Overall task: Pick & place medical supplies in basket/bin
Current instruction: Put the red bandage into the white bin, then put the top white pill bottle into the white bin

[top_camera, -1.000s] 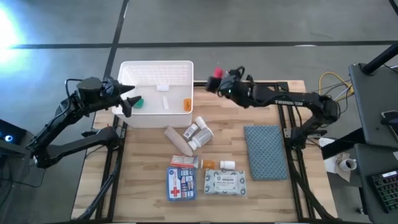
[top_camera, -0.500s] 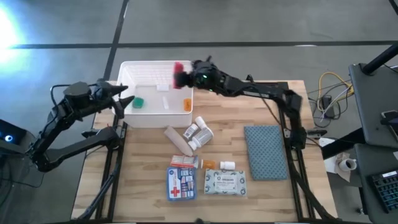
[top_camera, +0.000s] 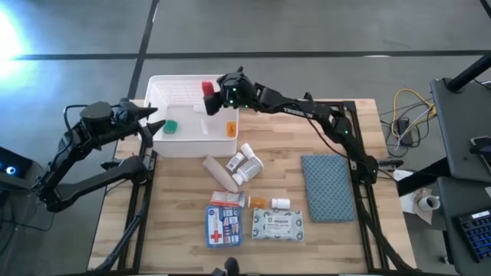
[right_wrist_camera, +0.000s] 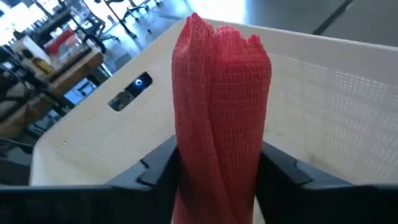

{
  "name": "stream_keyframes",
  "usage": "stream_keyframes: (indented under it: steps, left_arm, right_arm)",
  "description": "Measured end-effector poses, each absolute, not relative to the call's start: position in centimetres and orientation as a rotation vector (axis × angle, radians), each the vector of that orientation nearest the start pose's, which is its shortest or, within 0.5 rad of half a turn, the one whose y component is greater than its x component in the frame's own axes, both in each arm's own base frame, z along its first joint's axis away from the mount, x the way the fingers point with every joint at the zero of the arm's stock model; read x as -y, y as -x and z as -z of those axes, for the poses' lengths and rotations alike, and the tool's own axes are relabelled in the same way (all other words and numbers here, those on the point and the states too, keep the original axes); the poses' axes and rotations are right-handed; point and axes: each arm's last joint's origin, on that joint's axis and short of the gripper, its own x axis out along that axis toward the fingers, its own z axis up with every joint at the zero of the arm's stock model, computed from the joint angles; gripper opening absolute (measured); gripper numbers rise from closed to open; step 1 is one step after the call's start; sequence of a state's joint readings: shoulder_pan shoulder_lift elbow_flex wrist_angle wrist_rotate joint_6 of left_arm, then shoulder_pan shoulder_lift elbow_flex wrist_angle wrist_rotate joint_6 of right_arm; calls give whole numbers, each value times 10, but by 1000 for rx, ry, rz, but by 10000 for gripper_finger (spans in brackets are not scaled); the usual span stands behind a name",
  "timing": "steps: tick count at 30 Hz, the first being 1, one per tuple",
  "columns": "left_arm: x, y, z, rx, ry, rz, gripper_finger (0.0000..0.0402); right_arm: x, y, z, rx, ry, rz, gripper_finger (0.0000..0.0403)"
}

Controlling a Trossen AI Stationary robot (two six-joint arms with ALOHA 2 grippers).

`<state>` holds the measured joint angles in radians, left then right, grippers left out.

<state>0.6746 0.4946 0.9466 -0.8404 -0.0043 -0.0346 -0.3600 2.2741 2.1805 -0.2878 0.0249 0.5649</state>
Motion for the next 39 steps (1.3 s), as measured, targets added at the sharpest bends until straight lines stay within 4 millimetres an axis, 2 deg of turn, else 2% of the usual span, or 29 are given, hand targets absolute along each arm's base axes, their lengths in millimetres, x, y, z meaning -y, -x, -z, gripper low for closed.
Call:
stream_keyframes:
  steps: [4,7,12,19,30,36,39]
  left_arm:
    - [-45,-56,-353,-377,127,-669,270]
    - [-46,-58,-353,-388,121,-665,270]
    - [-50,-62,-351,-412,125,-663,270]
    - [-56,-69,-349,-446,137,-661,270]
    - [-63,-79,-352,-423,121,-656,270]
    - [-68,-88,-357,-373,75,-577,270]
    - [-72,-94,-358,-357,66,-578,270]
  right_arm:
    - [186,-489,-312,-248,-685,491,208]
    - [184,-485,-322,-235,-667,494,225]
    - [180,-471,-340,-271,-589,533,238]
    - [172,-466,-341,-362,-562,536,241]
    - [132,-439,-379,-408,-465,655,237]
    - [93,-430,-405,-382,-413,567,241]
    - [76,-425,-412,-370,-407,601,242]
